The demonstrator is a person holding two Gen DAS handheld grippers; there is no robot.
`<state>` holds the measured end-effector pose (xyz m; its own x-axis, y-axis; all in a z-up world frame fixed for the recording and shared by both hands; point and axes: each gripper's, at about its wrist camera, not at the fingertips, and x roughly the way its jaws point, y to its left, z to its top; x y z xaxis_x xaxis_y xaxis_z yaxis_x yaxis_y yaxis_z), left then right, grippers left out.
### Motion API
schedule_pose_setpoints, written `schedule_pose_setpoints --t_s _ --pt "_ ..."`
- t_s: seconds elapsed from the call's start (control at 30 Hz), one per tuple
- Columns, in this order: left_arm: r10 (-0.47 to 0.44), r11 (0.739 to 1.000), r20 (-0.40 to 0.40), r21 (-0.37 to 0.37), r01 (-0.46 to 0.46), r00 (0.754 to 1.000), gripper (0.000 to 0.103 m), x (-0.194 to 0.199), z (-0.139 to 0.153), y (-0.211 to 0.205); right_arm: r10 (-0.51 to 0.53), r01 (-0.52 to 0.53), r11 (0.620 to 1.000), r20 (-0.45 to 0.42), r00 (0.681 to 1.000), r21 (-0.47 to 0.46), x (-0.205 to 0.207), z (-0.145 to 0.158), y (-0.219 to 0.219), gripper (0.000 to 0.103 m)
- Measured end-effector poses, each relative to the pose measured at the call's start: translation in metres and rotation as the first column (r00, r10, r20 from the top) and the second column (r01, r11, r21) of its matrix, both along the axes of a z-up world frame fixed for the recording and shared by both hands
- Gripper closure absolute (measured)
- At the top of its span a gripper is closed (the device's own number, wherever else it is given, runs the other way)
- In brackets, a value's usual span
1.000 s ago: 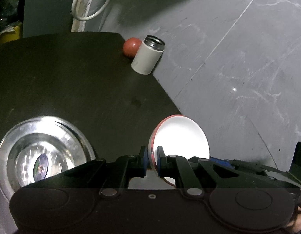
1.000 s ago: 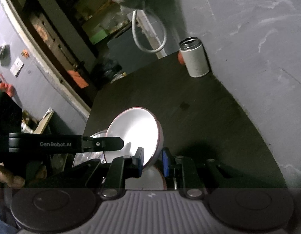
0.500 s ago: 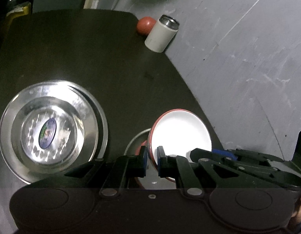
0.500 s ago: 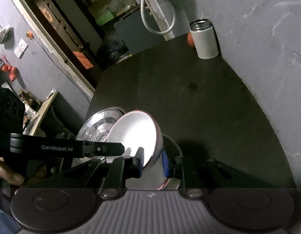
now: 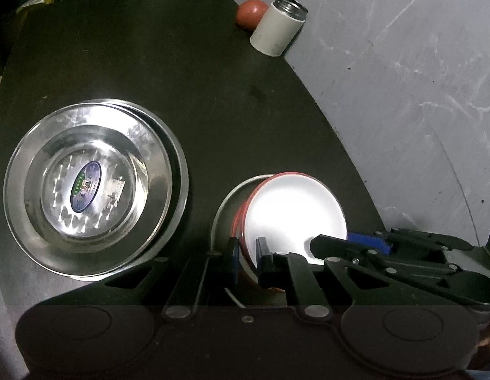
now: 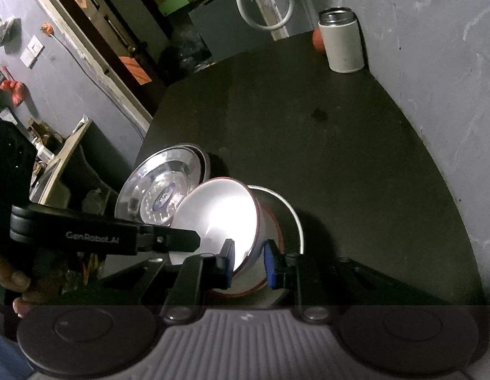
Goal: Organize plates and bowls
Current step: 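Lower the white bowl into the steel bowl and open the left gripper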
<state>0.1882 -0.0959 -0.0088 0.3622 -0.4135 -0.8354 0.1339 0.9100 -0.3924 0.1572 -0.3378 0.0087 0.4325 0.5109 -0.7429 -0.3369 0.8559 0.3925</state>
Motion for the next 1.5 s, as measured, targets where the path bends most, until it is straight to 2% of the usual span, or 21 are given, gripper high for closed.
schedule_pose_setpoints --t_s 0.5,0.9,1.0,1.2,1.4,1.47,1.5 --pt "-0.030 0.997 -0.024 0.064 0.031 0.999 0.091 0.006 -0.001 -0.013 0.018 -0.019 0.999 -0.023 1.000 -0.031 0.002 -0.002 0.003 0.079" --pt "-0.041 0.996 -0.028 0.075 0.043 0.999 0.088 0.010 0.000 -0.017 0.022 -0.023 0.999 -0.023 0.999 -0.035 0.002 -0.001 0.003 0.077" --pt "-0.041 0.996 -0.025 0.074 0.043 0.999 0.087 0.009 0.000 -0.018 0.014 -0.015 0.999 -0.016 1.000 -0.045 0.001 0.000 0.003 0.069" --pt "-0.040 0.996 -0.024 0.073 0.042 0.999 0.087 0.006 -0.001 -0.016 0.011 -0.012 0.999 -0.018 1.000 -0.036 0.000 0.001 0.002 0.068" --pt "-0.022 0.997 -0.008 0.067 0.023 1.000 0.077 0.002 0.004 -0.012 0.000 0.000 1.000 -0.006 1.000 -0.031 -0.001 0.002 -0.001 0.068" --pt "-0.015 0.998 0.002 0.056 0.015 1.000 0.072 0.000 0.007 -0.008 -0.008 0.008 1.000 0.001 1.000 -0.027 -0.002 0.003 -0.003 0.062" --pt "-0.010 0.998 0.008 0.056 0.010 1.000 0.064 -0.002 0.009 -0.007 -0.013 0.013 1.000 0.007 1.000 -0.026 -0.003 0.004 -0.004 0.060"
